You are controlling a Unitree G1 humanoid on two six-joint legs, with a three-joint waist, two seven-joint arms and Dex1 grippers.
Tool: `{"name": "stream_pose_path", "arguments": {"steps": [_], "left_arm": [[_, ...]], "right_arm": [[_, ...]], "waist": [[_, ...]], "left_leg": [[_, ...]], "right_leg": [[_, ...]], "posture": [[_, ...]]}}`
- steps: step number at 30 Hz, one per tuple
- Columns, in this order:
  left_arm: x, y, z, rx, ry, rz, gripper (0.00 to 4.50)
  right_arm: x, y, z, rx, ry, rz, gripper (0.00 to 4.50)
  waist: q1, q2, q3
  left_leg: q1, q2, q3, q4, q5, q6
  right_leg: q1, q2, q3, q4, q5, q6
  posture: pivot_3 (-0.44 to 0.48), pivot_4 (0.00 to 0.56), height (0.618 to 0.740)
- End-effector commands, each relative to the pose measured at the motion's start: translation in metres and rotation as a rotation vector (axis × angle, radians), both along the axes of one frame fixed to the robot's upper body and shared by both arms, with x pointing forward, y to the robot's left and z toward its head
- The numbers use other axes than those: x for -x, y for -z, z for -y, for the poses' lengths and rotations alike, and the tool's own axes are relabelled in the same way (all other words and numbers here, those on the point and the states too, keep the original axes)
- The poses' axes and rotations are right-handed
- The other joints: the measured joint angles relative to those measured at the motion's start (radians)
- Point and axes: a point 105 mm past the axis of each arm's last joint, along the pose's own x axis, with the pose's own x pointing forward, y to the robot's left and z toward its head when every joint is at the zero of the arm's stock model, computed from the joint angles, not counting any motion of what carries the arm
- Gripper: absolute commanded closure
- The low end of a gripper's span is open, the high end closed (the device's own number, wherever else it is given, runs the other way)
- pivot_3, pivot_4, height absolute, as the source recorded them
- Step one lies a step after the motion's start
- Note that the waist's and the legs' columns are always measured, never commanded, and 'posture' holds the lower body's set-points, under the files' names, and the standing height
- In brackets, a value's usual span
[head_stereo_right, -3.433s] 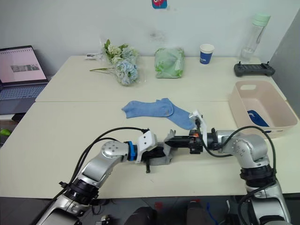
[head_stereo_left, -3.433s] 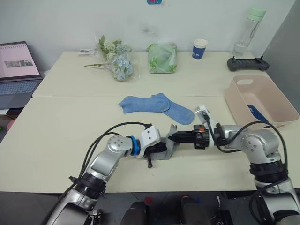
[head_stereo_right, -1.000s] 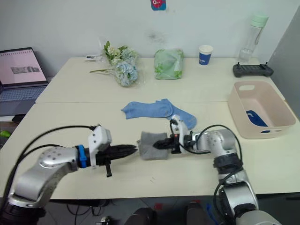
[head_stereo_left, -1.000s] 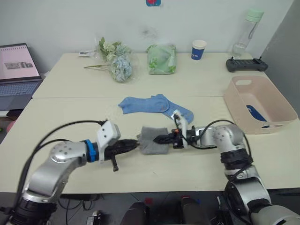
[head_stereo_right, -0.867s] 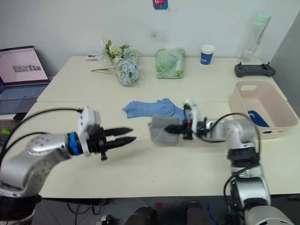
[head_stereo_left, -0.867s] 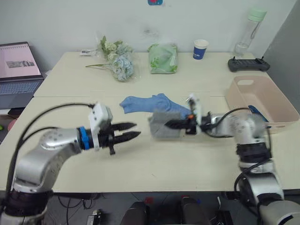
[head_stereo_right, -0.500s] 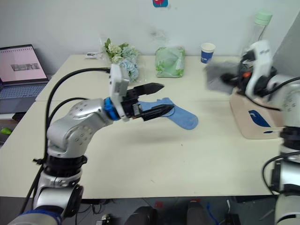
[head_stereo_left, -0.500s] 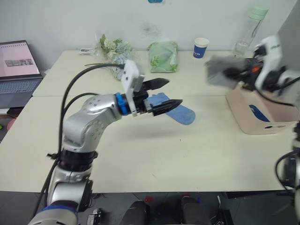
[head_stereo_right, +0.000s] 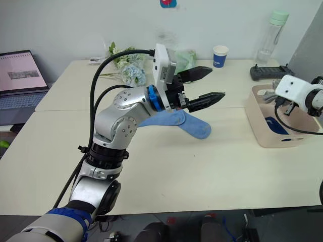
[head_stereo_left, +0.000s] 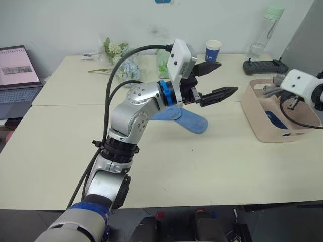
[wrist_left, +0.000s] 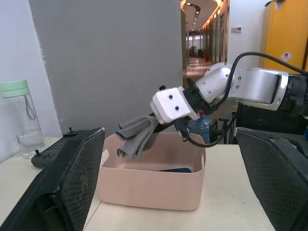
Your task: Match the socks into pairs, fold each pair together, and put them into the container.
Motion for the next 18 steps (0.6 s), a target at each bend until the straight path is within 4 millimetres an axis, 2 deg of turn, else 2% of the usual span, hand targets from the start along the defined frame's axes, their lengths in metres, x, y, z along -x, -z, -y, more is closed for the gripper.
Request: {"name": "stream_pose_path", "arguments": {"steps": [1,7,10,12,14,18], "left_arm": [[0.008,0.0,-0.001,-0.007,0.014,0.033,0.01],[0.009,0.006,-0.007,-0.02,-0.005,0.02,0.01],[0.009,0.008,-0.008,-0.026,-0.011,0.018,0.01],[0.008,0.008,-0.009,-0.027,-0.014,0.018,0.0],[0.008,0.009,-0.009,-0.03,-0.016,0.017,0.0],[0.006,0.013,-0.01,-0.045,-0.022,0.019,0.0]], "right_arm": [[-0.002,0.006,0.002,0.102,-0.026,-0.029,4.5],[0.004,0.032,0.007,0.179,-0.046,-0.19,4.5],[0.01,0.037,0.01,0.173,-0.058,-0.241,4.5],[0.015,0.038,0.011,0.189,-0.077,-0.273,3.8],[0.019,0.034,0.007,0.117,-0.088,-0.305,3.17],[0.034,0.014,0.005,0.077,-0.097,-0.384,1.73]], "waist": [[0.002,0.0,0.0],[0.005,0.0,0.0],[0.005,0.0,0.0],[0.005,0.0,0.0],[0.005,0.0,0.0],[0.005,0.001,0.0]], "left_leg": [[0.0,0.0,0.0,0.0,0.0,0.0],[-0.001,-0.001,-0.001,0.0,0.0,0.0],[-0.001,-0.001,-0.001,0.0,0.0,0.0],[-0.001,-0.001,-0.001,0.0,0.0,0.0],[-0.001,-0.001,-0.001,0.0,0.0,0.0],[-0.001,-0.001,-0.001,0.0,0.0,0.0]], "right_leg": [[0.0,0.0,0.0,0.0,0.0,0.0],[-0.001,0.0,0.0,-0.001,0.0,0.0],[-0.001,0.0,-0.001,0.0,0.0,0.0],[-0.001,0.0,-0.001,0.0,0.0,0.0],[-0.001,0.0,-0.001,0.0,0.0,0.0],[-0.001,0.0,-0.001,0.0,0.0,0.0]], "posture": [[0.0,0.15,0.74],[0.0,0.15,0.74],[0.0,0.15,0.74],[0.0,0.15,0.74],[0.0,0.15,0.74],[0.0,0.15,0.74]]}}
